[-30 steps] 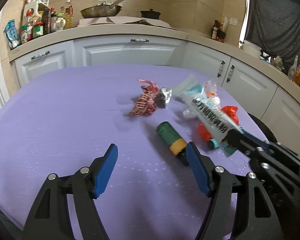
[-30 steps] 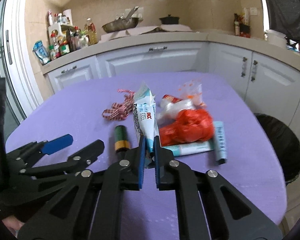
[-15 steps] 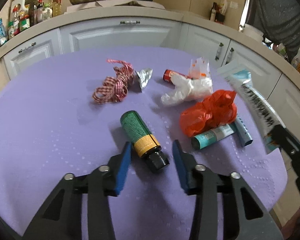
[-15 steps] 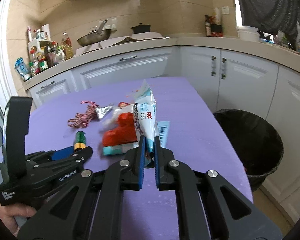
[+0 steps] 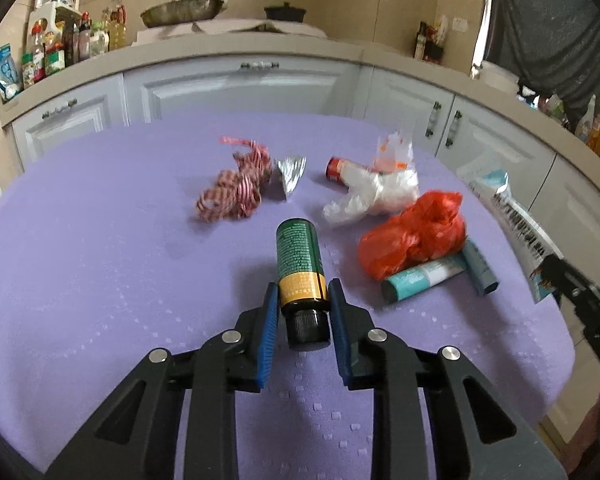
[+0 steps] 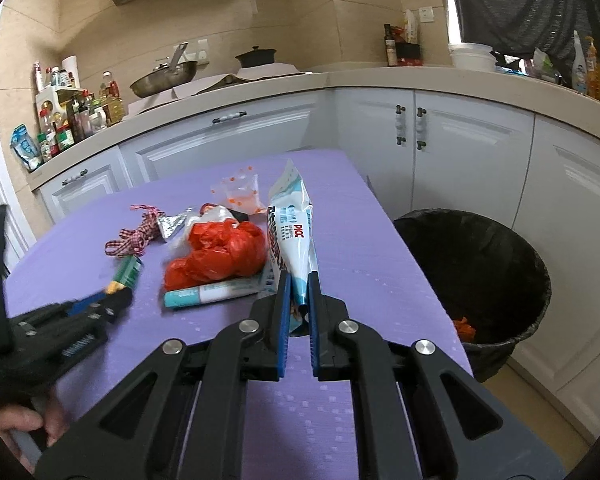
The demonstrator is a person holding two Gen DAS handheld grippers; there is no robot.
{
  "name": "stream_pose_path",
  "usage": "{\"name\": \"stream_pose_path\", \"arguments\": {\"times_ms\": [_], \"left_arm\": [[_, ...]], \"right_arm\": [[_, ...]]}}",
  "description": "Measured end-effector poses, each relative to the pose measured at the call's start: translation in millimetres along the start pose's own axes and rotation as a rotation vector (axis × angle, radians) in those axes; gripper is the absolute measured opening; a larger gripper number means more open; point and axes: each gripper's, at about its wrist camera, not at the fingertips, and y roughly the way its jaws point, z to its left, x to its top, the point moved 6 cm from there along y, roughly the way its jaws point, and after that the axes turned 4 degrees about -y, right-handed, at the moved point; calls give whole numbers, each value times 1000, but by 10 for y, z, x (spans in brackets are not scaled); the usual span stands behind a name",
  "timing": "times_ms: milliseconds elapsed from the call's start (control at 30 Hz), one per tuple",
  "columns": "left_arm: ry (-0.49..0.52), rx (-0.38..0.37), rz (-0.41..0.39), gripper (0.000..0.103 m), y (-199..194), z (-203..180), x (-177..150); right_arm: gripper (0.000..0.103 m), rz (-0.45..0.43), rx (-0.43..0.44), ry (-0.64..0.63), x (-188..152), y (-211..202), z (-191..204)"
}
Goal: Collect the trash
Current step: 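Carry the can and tube over the bin and open both grippers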
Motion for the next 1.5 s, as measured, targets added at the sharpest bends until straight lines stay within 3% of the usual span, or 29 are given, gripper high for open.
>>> {"name": "stream_pose_path", "arguments": {"times_ms": [333, 600, 767, 1167, 1267, 1333, 1367, 1400, 1500], "left_arm": [[65, -113, -96, 26, -244, -428, 312], [112, -241, -70, 26, -111, -1067, 481], [169, -321, -38, 26, 30, -1668, 522], [294, -359, 6, 26, 452, -2719, 397], [313, -354, 36, 26, 614, -2863, 379], [318, -327, 35, 29, 693, -2903, 365], [317, -320, 35, 37, 715, -2909, 361], [309, -315, 37, 45, 737, -2894, 358], [289, -311, 38, 52, 757, -2851, 351]], "right_arm": [[8, -35, -83, 37, 68, -130, -414], [8, -77, -192, 73, 191, -256, -1000], [8, -77, -253, 110, 195, -218, -1441], [9, -26, -320, 176, 73, 128, -2223], [16, -16, -320, 186, 69, 244, -2340], [26, -19, -329, 201, 55, 304, -2410], [29, -14, -327, 207, 47, 332, -2434], [29, -10, -327, 213, 42, 357, -2456], [30, -2, -330, 217, 26, 388, -2457]]}}
